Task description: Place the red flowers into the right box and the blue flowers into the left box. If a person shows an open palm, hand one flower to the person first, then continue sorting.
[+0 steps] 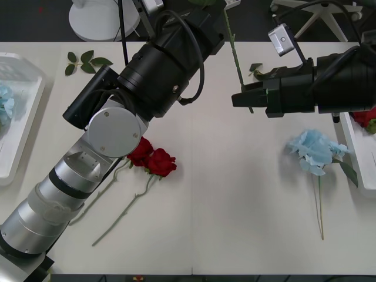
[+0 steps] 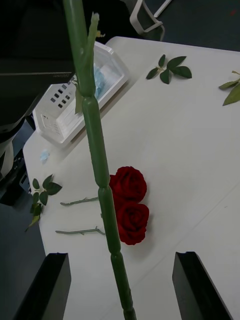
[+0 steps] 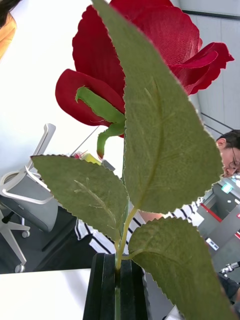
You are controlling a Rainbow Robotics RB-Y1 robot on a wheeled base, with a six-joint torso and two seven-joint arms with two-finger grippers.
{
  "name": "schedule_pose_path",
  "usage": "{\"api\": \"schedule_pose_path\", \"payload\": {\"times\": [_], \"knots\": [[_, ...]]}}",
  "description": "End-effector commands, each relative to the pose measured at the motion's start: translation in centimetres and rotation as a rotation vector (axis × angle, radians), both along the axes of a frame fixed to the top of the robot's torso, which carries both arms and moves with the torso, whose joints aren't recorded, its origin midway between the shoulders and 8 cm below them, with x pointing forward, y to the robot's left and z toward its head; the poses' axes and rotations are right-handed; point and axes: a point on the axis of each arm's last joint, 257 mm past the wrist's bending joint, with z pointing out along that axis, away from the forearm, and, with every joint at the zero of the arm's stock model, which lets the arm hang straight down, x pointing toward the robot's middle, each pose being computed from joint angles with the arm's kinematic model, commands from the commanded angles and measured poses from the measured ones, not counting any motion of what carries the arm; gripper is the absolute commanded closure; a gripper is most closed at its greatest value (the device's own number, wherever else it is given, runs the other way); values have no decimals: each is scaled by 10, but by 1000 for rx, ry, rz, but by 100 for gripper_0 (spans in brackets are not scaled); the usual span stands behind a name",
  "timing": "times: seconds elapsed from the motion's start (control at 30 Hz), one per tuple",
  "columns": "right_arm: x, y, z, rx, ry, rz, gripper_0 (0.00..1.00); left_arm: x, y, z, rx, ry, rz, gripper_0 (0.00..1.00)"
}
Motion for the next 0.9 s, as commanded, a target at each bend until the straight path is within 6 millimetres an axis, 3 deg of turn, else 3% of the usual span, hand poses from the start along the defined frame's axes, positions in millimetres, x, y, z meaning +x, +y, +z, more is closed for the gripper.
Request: {"api": "schedule_pose_path", "payload": {"times": [0.03, 0.1, 0.17, 0.9], "knots": [[-7, 25, 22, 35, -16, 36, 78, -16, -6, 17, -85, 16, -58, 100], [-7, 25, 23, 38, -12, 34, 96, -16, -6, 17, -85, 16, -58, 100], [-7, 25, 24, 39, -8, 32, 100, -16, -6, 17, -85, 16, -58, 100], [-5, 26, 28, 44, -4, 27, 100, -16, -6, 17, -85, 16, -58, 100]]}}
